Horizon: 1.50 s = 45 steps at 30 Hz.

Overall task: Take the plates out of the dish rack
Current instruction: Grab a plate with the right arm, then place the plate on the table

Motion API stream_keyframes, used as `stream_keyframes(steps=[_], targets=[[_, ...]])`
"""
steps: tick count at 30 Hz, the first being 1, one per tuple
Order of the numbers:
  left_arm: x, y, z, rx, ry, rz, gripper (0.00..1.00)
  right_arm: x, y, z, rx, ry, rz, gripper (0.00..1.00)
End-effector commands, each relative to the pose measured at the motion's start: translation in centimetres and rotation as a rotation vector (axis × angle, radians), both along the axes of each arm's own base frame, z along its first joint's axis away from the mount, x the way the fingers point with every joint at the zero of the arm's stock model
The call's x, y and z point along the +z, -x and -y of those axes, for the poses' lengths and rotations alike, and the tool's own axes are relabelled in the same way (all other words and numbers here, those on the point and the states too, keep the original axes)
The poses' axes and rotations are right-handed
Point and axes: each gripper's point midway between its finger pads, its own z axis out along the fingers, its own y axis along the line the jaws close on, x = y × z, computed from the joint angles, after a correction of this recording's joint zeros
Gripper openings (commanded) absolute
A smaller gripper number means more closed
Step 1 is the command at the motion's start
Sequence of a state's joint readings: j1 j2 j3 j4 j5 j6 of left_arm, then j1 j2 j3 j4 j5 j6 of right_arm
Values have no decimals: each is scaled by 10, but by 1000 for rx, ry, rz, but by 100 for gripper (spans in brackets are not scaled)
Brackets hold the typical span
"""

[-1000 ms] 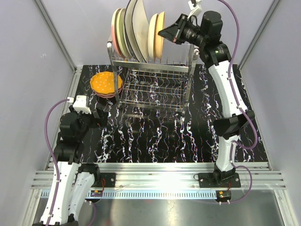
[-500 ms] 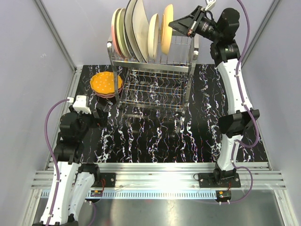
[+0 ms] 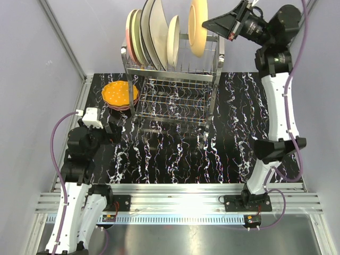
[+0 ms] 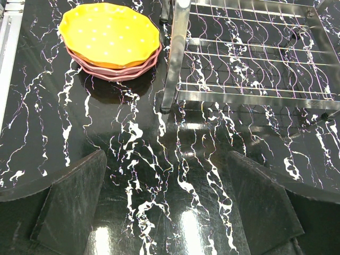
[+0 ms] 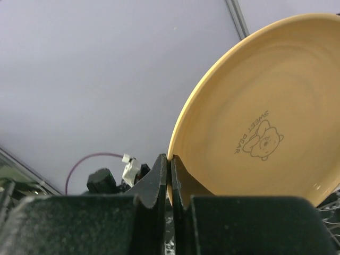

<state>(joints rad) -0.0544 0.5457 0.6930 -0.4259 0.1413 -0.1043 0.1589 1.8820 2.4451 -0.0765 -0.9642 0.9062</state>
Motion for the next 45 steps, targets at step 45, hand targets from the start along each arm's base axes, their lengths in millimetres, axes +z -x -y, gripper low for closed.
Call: stream_keyframes(steps=[45], targets=[[31,9,13,-77,18,130,99,-304,110,212,-595,1238,98,0]])
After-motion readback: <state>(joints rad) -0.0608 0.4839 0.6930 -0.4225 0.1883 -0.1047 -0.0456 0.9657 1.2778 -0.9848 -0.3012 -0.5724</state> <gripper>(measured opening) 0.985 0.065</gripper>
